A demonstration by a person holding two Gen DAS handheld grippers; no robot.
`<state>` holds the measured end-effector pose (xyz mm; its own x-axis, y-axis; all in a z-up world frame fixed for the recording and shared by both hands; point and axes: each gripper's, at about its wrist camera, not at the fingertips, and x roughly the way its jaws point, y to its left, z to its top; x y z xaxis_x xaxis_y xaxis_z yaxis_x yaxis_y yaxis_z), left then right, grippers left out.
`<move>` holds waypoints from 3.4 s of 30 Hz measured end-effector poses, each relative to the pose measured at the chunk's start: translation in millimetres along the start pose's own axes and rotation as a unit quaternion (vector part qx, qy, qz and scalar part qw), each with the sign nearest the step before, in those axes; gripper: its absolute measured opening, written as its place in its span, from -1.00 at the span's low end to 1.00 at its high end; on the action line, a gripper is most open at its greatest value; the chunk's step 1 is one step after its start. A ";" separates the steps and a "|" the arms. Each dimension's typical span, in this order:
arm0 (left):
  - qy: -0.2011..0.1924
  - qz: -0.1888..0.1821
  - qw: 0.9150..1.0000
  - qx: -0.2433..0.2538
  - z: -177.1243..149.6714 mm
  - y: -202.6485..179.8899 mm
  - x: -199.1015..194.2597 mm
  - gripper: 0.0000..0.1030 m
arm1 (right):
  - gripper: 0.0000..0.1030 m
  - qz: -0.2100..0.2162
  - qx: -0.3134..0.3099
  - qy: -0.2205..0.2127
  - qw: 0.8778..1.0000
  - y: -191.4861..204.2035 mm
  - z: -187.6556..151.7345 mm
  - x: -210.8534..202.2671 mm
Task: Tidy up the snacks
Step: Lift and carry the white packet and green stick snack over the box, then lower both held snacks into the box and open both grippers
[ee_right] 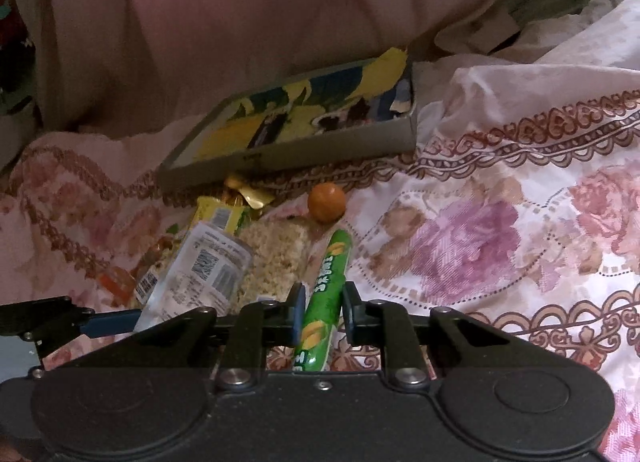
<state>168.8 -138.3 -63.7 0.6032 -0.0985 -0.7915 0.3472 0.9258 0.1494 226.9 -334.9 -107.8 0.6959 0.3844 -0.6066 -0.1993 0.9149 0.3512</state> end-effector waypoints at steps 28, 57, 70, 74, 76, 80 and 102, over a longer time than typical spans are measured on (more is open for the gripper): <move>-0.077 0.032 0.995 -0.049 46.8 17.6 -23.3 0.37 | -0.65 -0.065 -0.095 -0.052 0.992 25.4 -4.9 3.5; -0.153 0.067 0.970 -0.180 207.0 87.5 118.7 0.40 | -0.64 -0.002 0.049 -0.243 0.969 -36.6 132.6 106.4; -0.101 0.069 0.976 -0.181 203.6 88.0 162.0 0.41 | -0.64 -0.017 0.026 -0.163 0.986 -29.6 129.7 145.2; -0.086 0.071 0.977 -0.182 203.1 85.6 165.5 0.42 | -0.63 -0.018 0.020 -0.156 0.987 -26.8 127.7 147.3; -0.079 0.069 0.977 -0.184 203.5 86.7 168.2 0.42 | -0.63 -0.020 0.016 -0.154 0.988 -26.3 128.4 148.9; -0.065 0.066 0.977 -0.190 202.5 87.7 172.0 0.46 | -0.61 -0.025 0.007 -0.148 0.989 -23.7 128.1 149.9; -0.142 0.060 0.959 -0.237 174.4 96.1 85.2 0.95 | 0.62 -0.033 -0.003 -0.231 0.972 -14.3 123.8 53.2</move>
<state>378.8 -121.4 -13.4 0.8128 -0.0141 -0.5824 -0.0620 0.9919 -0.1105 352.2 -342.8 -56.8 0.9428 0.2293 -0.2420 -0.1462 0.9368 0.3179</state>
